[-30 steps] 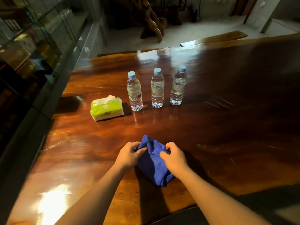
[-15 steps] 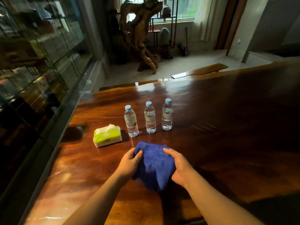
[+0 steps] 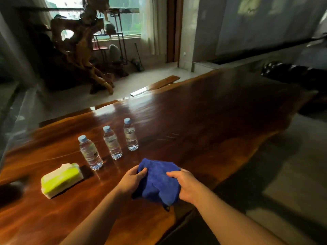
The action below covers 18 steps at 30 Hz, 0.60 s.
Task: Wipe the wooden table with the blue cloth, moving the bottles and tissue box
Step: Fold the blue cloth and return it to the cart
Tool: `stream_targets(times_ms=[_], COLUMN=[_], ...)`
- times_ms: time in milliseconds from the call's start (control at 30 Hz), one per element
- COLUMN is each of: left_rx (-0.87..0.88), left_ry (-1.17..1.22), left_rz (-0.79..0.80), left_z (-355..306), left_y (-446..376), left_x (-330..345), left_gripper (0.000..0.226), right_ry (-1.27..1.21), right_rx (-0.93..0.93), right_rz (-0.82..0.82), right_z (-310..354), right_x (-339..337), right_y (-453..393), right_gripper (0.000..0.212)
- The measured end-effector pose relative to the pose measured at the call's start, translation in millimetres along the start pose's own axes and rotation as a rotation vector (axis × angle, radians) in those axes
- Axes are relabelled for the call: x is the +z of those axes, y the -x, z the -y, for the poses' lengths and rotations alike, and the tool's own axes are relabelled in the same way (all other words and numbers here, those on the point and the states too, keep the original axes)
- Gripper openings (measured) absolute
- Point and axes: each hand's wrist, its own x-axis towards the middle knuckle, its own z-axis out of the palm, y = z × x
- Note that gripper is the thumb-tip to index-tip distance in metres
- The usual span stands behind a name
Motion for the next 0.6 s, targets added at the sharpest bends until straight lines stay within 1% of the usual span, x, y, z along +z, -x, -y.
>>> stream_targets(times_ms=[167,300,400,467,600], left_rx=[-0.011,0.036,0.028,0.033,0.064], left_ry=[-0.135,-0.202,-0.230,-0.268,-0.272], left_rz=[0.244,0.412,0.551,0.640,0.732], left_z=[-10,-10,-10,-11,-4], left_y=[-9,-9,-1,12,41], left_x=[56,118,169,208,277], left_gripper=[0.024,0.025,0.026,0.025,0.028], right_ry=[-0.121,-0.226,-0.297,-0.346,-0.425], right_rx=[-0.038,-0.159,-0.261,-0.303,-0.344], right_rz=[-0.147,-0.220,-0.304,-0.388,-0.513], right_z=[4,-1,-5,-9,-18], right_x=[-63,-119,-161,-190,-240], right_y=[24,52,81,105,155], right_gripper=[0.026,0.035,0.031,0.027,0.024])
